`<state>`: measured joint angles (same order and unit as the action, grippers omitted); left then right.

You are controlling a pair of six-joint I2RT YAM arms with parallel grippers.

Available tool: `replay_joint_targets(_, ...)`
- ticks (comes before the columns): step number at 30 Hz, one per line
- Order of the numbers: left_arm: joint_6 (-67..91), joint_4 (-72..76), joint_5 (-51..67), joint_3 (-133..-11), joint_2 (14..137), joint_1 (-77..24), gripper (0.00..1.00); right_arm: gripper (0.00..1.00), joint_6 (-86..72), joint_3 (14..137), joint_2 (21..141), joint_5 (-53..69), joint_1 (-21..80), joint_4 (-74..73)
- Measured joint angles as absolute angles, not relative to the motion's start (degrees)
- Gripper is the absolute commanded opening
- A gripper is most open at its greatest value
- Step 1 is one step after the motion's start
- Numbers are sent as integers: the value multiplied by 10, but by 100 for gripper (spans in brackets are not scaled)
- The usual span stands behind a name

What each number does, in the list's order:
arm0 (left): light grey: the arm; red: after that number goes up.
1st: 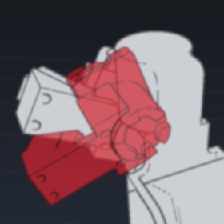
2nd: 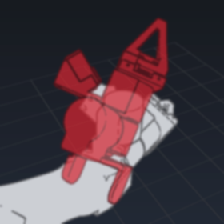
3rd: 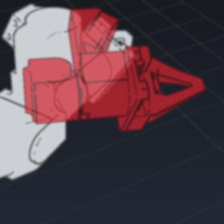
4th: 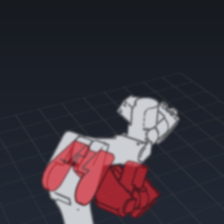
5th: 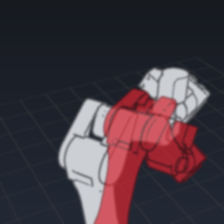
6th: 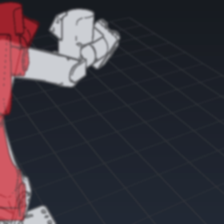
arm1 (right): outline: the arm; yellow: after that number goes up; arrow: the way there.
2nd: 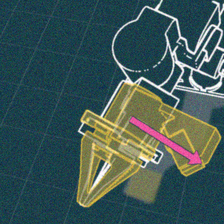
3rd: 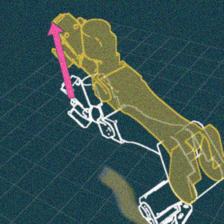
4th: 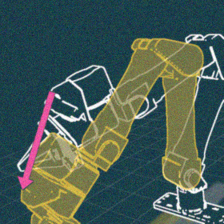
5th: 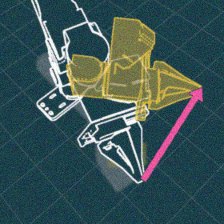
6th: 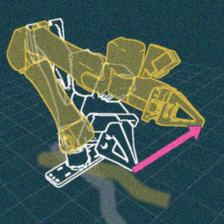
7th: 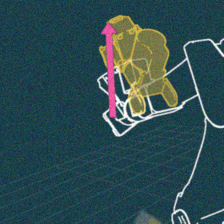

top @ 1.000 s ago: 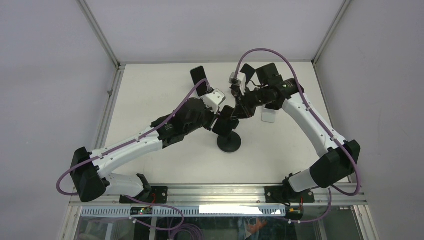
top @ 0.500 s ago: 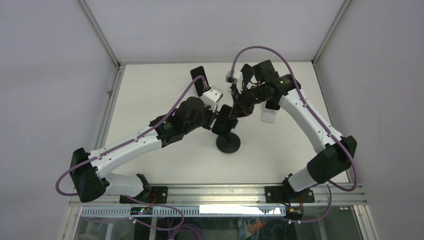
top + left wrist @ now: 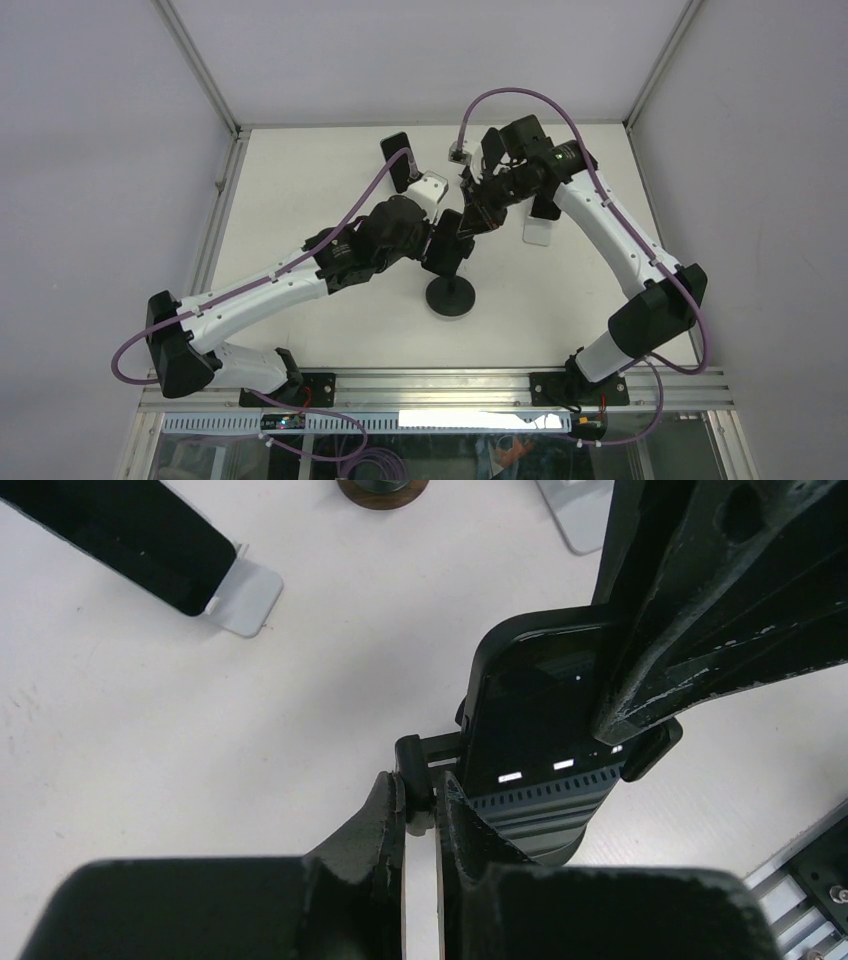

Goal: Place the phone on the phone stand

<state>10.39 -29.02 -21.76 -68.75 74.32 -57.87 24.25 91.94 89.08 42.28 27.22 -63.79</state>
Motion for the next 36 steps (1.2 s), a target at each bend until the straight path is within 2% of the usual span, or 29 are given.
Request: replay_joint_targets(36,172,-362,-261,-754,777,-586,0,0,245,1012,951,413,272,-706)
